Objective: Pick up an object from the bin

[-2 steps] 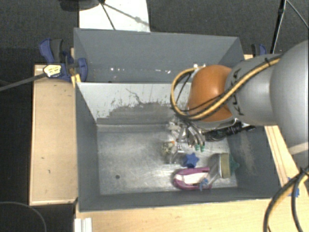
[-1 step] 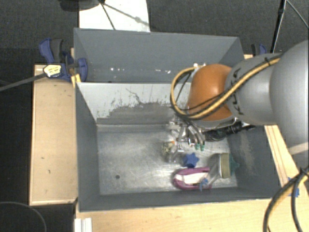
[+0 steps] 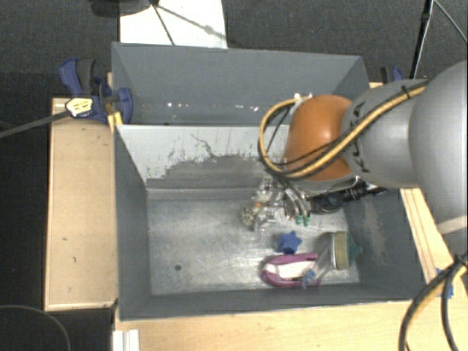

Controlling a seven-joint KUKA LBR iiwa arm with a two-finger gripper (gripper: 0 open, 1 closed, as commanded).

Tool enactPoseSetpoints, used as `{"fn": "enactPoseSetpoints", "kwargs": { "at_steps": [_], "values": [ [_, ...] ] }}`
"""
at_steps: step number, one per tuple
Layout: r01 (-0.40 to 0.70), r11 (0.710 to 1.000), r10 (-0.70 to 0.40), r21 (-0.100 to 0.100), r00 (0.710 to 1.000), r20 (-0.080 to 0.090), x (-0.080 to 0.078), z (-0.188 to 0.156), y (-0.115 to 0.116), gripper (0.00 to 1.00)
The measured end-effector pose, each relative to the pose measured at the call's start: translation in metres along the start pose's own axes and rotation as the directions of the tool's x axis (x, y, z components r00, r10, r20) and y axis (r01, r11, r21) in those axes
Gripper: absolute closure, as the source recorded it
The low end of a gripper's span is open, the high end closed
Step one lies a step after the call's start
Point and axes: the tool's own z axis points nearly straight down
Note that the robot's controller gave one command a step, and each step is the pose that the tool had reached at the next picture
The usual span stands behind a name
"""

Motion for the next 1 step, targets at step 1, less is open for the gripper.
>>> {"fn": "enactPoseSetpoints", "kwargs": {
  "at_steps": [1],
  "values": [
    [-0.002, 1.0, 0.002, 0.001, 1.0, -0.006, -0.0016, -0.0013, 0.0004, 1.0]
  ]
}}
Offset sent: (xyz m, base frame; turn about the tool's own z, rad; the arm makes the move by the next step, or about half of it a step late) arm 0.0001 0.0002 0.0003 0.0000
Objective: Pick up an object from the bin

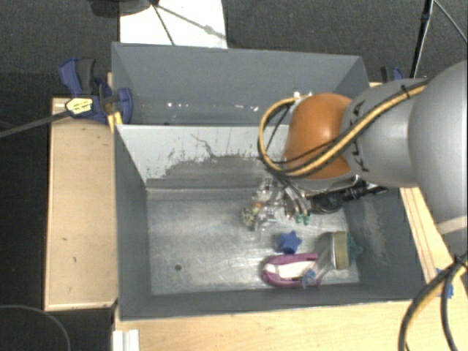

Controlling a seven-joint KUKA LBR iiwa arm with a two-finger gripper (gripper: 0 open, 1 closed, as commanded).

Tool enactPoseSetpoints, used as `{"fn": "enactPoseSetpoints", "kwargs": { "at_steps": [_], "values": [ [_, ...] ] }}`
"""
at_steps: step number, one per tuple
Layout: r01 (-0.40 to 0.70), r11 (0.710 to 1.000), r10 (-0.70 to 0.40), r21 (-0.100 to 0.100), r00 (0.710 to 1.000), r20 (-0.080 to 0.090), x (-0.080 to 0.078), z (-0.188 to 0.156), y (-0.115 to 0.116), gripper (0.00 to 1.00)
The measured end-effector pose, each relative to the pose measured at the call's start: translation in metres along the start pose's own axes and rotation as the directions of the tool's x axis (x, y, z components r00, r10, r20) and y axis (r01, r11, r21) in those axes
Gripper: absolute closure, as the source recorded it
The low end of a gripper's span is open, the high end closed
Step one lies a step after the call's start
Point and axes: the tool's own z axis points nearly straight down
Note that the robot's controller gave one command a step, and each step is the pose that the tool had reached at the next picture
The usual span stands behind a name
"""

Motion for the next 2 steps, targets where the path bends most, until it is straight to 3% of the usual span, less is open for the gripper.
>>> {"fn": "enactPoseSetpoints", "kwargs": {
  "at_steps": [1, 2],
  "values": [
    [-0.002, 1.0, 0.002, 0.0, 1.0, 0.001, -0.003, -0.058, 0.0, 1.0],
    [-0.003, 1.0, 0.003, 0.0, 1.0, -0.001, -0.004, -0.086, 0.001, 1.0]
  ]
}}
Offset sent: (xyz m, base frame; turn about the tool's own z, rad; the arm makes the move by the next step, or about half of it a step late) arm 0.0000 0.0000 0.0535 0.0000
